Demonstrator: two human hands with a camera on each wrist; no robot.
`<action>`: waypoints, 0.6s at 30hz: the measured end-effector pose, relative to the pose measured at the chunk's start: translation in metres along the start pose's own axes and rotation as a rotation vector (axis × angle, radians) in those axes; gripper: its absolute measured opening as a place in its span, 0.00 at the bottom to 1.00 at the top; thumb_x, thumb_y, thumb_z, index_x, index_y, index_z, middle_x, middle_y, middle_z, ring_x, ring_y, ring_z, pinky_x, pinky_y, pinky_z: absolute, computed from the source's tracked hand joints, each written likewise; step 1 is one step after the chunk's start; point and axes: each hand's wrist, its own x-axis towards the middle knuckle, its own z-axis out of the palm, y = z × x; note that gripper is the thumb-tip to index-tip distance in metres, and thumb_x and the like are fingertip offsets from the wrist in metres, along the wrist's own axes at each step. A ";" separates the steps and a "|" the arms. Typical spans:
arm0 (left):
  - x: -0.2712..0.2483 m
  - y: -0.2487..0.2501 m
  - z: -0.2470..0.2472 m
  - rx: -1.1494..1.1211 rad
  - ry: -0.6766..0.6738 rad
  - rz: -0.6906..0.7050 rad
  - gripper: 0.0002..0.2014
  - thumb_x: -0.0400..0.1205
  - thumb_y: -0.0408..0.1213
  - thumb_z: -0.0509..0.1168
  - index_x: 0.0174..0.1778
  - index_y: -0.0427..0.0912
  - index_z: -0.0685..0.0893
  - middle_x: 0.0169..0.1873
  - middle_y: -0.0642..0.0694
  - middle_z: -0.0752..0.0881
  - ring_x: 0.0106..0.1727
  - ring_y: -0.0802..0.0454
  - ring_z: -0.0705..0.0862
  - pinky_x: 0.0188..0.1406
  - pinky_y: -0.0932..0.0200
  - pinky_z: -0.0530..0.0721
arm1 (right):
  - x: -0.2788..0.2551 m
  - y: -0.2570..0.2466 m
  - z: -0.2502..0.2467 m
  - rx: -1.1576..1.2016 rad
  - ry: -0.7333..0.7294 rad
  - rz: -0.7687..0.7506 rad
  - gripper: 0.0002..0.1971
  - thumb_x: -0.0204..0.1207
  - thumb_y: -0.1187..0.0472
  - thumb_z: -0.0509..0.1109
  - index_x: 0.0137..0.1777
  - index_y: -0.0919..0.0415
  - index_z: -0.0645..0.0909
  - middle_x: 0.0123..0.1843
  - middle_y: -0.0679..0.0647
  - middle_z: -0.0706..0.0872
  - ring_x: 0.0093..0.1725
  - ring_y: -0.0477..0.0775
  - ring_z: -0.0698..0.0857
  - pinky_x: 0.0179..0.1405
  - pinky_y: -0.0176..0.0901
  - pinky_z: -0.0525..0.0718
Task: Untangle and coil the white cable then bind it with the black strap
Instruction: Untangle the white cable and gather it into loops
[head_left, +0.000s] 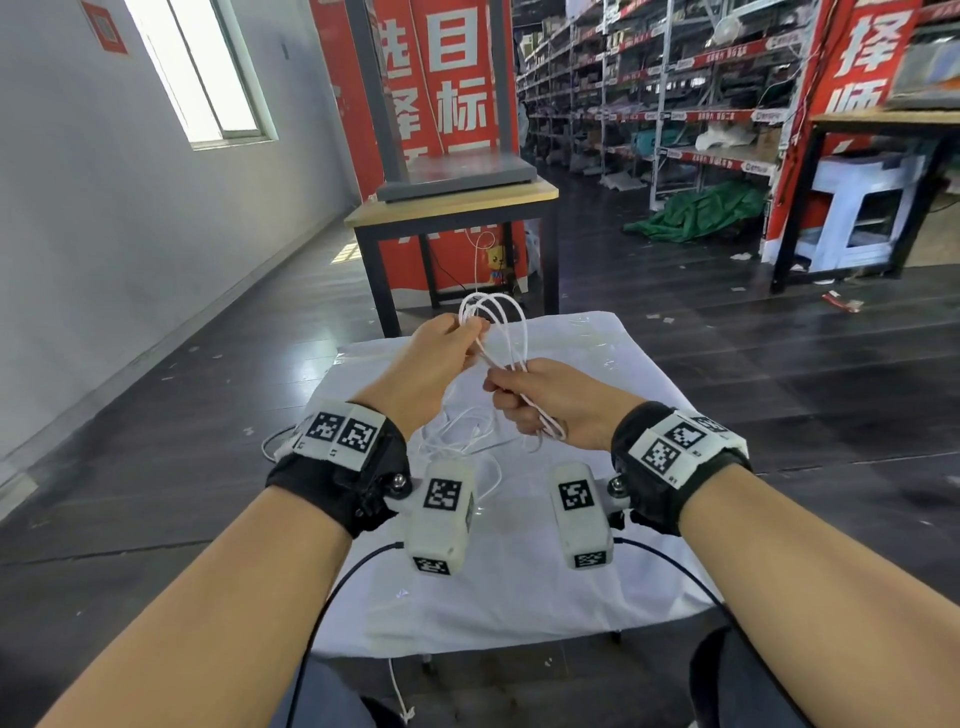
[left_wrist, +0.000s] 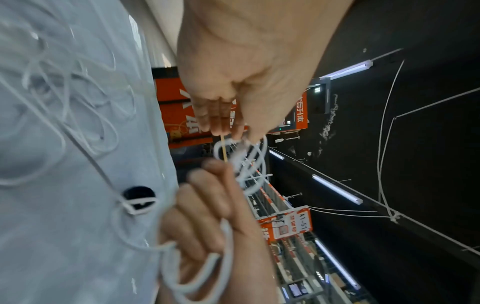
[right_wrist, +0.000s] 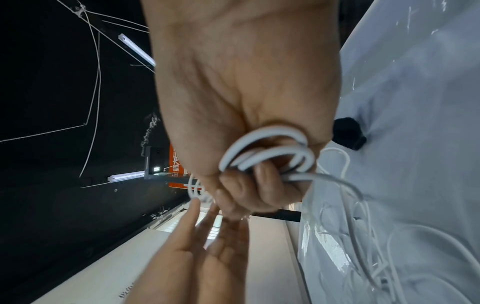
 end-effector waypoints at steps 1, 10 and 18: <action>0.001 -0.004 -0.002 0.085 0.014 0.032 0.09 0.87 0.42 0.58 0.52 0.41 0.80 0.48 0.45 0.82 0.50 0.53 0.80 0.59 0.56 0.82 | 0.000 -0.001 0.000 0.038 0.025 -0.024 0.13 0.87 0.58 0.56 0.42 0.60 0.74 0.24 0.47 0.72 0.19 0.42 0.64 0.20 0.31 0.62; -0.032 -0.035 -0.006 0.335 -0.658 -0.050 0.17 0.88 0.44 0.55 0.67 0.42 0.81 0.51 0.45 0.87 0.52 0.56 0.86 0.63 0.61 0.80 | 0.007 -0.029 -0.015 0.213 0.598 -0.280 0.13 0.86 0.61 0.52 0.38 0.58 0.65 0.29 0.52 0.72 0.16 0.42 0.66 0.14 0.31 0.65; -0.025 -0.035 -0.040 0.429 -0.583 -0.050 0.12 0.86 0.34 0.60 0.60 0.47 0.86 0.30 0.48 0.83 0.28 0.58 0.77 0.31 0.68 0.79 | 0.012 -0.004 -0.055 -0.339 0.885 -0.212 0.13 0.86 0.57 0.53 0.52 0.68 0.71 0.47 0.64 0.80 0.43 0.64 0.81 0.41 0.53 0.84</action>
